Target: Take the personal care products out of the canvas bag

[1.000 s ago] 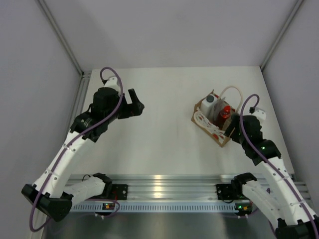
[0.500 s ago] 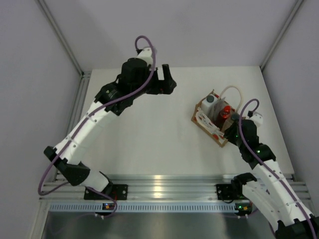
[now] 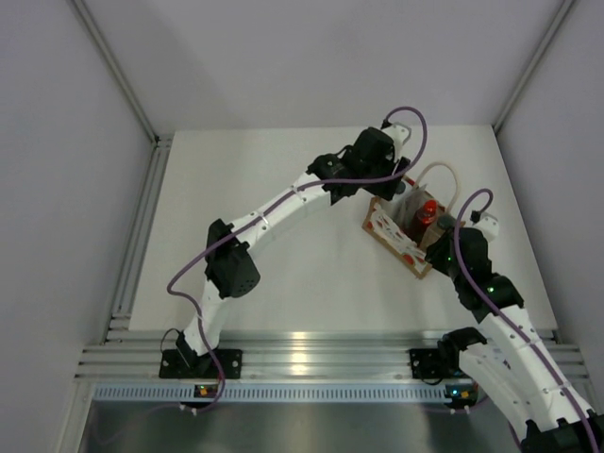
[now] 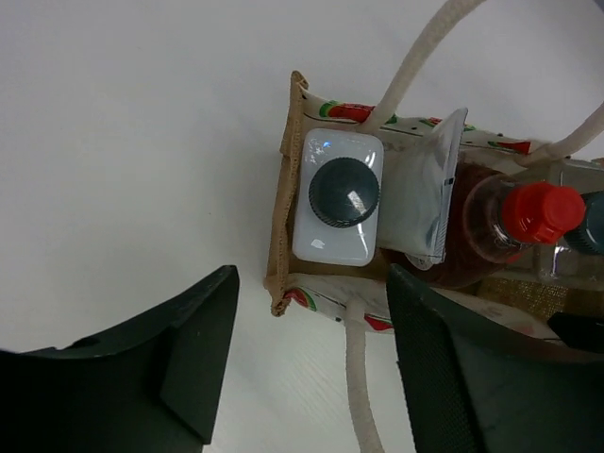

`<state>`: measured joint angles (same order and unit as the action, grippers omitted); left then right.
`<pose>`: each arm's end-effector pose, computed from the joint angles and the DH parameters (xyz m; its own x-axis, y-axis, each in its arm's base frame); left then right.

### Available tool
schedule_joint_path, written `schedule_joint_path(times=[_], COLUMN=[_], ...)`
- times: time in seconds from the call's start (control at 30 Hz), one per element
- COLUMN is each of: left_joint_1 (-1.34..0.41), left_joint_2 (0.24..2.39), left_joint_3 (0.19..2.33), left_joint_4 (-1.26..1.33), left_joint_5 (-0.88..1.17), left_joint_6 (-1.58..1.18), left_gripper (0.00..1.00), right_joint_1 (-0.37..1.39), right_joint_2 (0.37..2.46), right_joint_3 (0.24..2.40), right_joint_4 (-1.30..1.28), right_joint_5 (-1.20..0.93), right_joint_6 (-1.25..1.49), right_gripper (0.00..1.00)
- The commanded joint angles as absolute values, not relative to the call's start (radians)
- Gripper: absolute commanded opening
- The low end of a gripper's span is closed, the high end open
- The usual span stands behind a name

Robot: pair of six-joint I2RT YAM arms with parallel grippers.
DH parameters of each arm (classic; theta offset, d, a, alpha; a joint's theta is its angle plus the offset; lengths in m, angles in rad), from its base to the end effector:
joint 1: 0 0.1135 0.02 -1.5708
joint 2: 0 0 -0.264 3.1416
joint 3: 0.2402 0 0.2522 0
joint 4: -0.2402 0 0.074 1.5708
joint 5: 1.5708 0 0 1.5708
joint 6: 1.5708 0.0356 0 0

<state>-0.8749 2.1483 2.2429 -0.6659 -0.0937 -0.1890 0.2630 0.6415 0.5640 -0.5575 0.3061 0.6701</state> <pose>0.3195 -0.3773 0.3584 -0.4745 0.2763 -0.8357 0.6358 0.7642 -0.1084 0.1421 0.0271 0.2483 -0.4574 0.4901 -0.7420 0.3451 0.8668 0.3599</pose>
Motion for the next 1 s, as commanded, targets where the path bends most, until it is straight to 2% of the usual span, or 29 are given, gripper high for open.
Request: schedule_joint_path(times=[0.0, 0.2, 0.3, 0.97], left_joint_1=[-0.887, -0.887, -0.887, -0.887], left_joint_2=[2.154, 2.197, 2.226, 2.362], left_joint_3=[2.321, 2.329, 2.341, 2.405], left_joint_4=[-0.612, -0.588, -0.588, -0.584], left_joint_5=[-0.14, -0.077, -0.074, -0.011], left_joint_6=[-0.155, -0.181, -0.187, -0.184], left_gripper=[0.66, 0.52, 0.55, 0.55], right_joint_1=[0.245, 0.245, 0.245, 0.245], right_joint_2=[0.637, 0.638, 0.637, 0.614], right_joint_3=[0.565, 0.566, 0.569, 0.577], right_joint_4=[-0.583, -0.583, -0.583, -0.584], right_joint_5=[0.318, 0.31, 0.308, 0.281], right_joint_6=[0.649, 0.637, 0.632, 0.606], right_gripper=[0.35, 0.38, 0.38, 0.39])
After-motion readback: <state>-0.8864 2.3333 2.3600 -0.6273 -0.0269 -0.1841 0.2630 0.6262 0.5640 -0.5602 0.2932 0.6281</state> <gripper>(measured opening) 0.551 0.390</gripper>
